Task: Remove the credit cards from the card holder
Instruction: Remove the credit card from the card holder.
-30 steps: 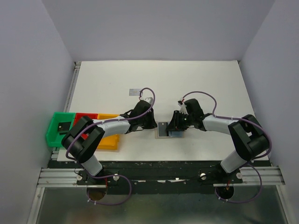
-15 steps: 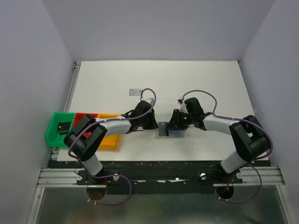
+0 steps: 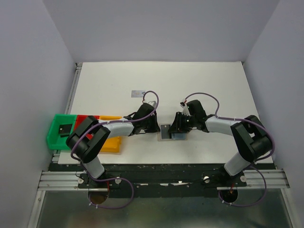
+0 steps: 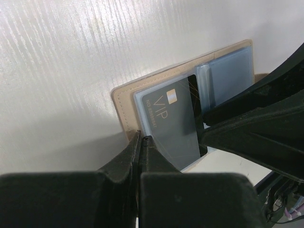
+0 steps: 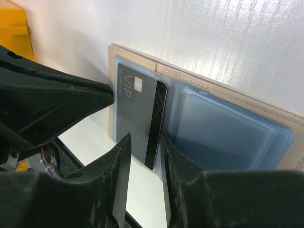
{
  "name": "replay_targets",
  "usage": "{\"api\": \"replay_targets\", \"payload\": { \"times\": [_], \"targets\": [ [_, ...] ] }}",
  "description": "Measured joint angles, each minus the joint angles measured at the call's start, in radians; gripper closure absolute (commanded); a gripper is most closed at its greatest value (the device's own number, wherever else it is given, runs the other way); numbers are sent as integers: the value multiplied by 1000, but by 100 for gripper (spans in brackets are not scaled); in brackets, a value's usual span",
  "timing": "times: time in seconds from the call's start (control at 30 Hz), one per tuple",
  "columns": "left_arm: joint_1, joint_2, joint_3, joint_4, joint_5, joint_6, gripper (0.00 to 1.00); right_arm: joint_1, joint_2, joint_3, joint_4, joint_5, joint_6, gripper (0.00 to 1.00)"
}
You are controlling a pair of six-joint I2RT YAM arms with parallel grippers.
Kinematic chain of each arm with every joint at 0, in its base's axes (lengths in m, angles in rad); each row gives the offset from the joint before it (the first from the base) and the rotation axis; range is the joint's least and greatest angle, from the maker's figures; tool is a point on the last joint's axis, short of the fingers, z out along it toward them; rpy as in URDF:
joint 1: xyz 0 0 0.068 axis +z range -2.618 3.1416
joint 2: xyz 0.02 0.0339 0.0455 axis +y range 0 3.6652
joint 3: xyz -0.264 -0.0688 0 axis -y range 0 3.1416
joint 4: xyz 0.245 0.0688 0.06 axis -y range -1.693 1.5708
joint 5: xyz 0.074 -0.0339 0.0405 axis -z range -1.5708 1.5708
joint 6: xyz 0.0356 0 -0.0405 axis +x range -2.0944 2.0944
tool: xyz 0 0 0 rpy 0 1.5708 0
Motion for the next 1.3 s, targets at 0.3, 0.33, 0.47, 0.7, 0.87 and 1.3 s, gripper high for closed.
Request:
{"api": "replay_targets", "payload": {
  "times": [0.3, 0.33, 0.47, 0.7, 0.87, 1.3],
  "targets": [
    [0, 5, 0, 2, 0, -8, 99, 0, 3, 0, 24, -16, 6, 61],
    [0, 6, 0, 3, 0, -8, 99, 0, 4, 0, 29, -20, 8, 61],
    [0, 10, 0, 10, 0, -10, 99, 0, 11, 0, 42, -37, 13, 61],
    [0, 10, 0, 11, 0, -11, 100, 0, 23, 0, 47, -45, 19, 61],
    [0, 10, 0, 11, 0, -11, 100, -6, 23, 0, 47, -45, 19, 60],
    [0, 13, 0, 18, 0, -14, 100, -13, 31, 0, 48, -45, 19, 54]
  ]
}}
